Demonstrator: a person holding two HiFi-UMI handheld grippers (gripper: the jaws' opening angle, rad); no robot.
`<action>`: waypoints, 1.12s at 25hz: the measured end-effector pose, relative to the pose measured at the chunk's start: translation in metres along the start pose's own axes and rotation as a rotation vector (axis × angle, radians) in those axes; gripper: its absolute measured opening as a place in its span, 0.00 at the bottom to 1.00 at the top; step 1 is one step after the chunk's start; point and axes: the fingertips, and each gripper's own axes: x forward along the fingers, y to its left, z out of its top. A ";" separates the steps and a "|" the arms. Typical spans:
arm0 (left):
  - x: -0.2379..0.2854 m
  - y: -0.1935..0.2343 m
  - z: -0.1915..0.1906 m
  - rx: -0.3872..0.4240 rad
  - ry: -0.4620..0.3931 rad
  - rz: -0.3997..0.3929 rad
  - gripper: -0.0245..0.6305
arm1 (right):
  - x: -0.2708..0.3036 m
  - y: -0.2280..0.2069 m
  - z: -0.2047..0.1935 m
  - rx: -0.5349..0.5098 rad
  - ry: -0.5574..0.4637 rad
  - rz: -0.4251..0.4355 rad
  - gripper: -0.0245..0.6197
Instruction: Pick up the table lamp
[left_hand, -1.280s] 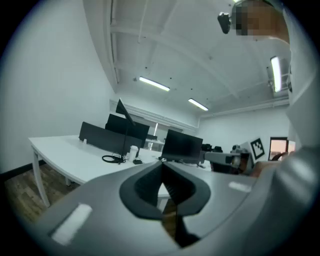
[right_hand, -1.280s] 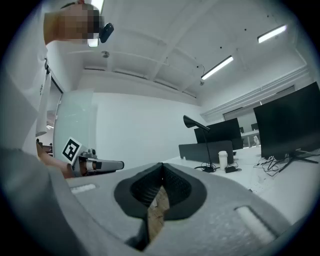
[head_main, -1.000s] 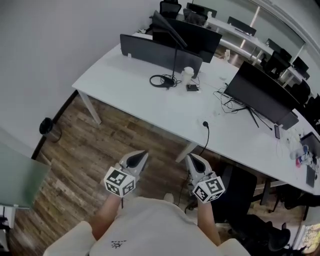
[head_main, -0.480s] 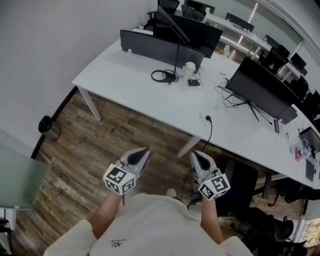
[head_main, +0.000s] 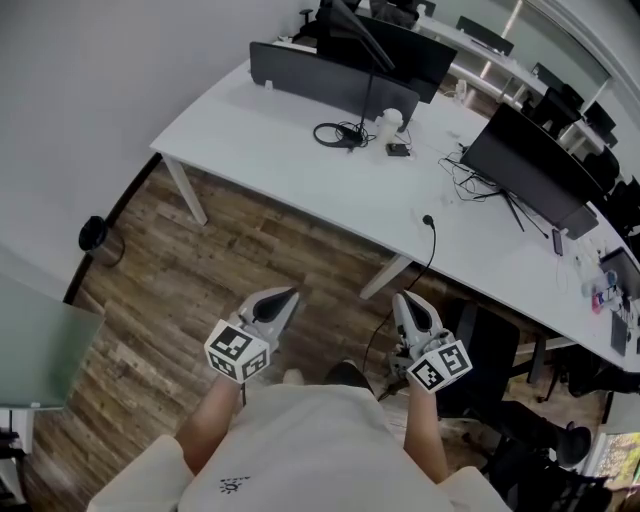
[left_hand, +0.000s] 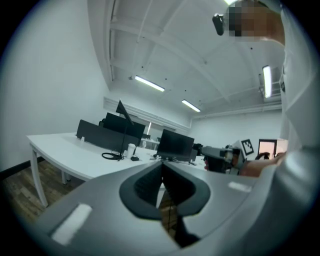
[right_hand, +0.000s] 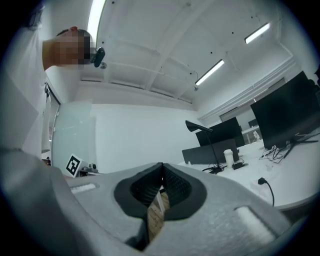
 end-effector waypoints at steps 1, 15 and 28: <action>-0.004 0.002 -0.002 -0.010 0.001 0.005 0.02 | 0.001 0.001 -0.001 0.004 0.003 -0.002 0.04; -0.012 0.027 -0.011 -0.027 0.010 0.021 0.03 | 0.027 -0.006 -0.008 -0.011 0.014 -0.001 0.04; 0.054 0.081 0.000 -0.060 0.016 0.047 0.02 | 0.095 -0.080 -0.007 0.052 -0.015 0.021 0.04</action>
